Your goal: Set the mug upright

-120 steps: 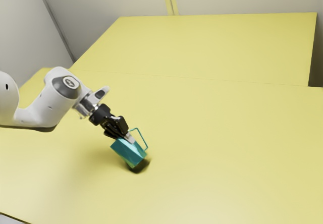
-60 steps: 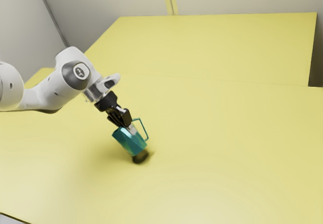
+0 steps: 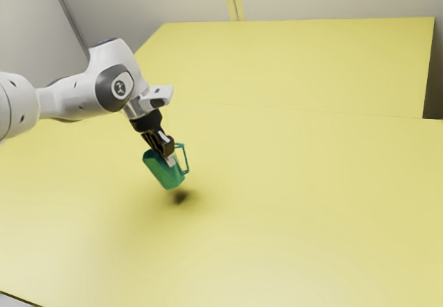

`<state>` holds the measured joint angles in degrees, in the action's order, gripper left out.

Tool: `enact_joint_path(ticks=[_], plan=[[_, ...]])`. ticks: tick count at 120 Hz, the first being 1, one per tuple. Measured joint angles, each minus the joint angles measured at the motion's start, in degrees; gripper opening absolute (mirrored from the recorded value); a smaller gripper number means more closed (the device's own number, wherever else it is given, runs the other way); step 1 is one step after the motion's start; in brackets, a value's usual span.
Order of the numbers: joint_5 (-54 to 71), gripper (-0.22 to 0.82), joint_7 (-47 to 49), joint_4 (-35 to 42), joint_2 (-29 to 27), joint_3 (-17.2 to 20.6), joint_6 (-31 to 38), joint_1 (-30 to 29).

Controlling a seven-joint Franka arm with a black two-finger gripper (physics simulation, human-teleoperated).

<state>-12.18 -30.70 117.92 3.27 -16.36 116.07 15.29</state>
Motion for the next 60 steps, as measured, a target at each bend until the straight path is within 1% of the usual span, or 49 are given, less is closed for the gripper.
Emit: enact_joint_path(ticks=[18, 40, 60], plan=[[3.96, -0.18, 0.34, -0.68, 1.23, 0.84, 1.96, -2.05], [6.86, -0.18, 0.54, -0.71, 2.46, 1.22, 4.13, 0.09], [10.26, -0.18, 0.63, -1.49, 4.04, 2.43, 5.01, -0.81]])
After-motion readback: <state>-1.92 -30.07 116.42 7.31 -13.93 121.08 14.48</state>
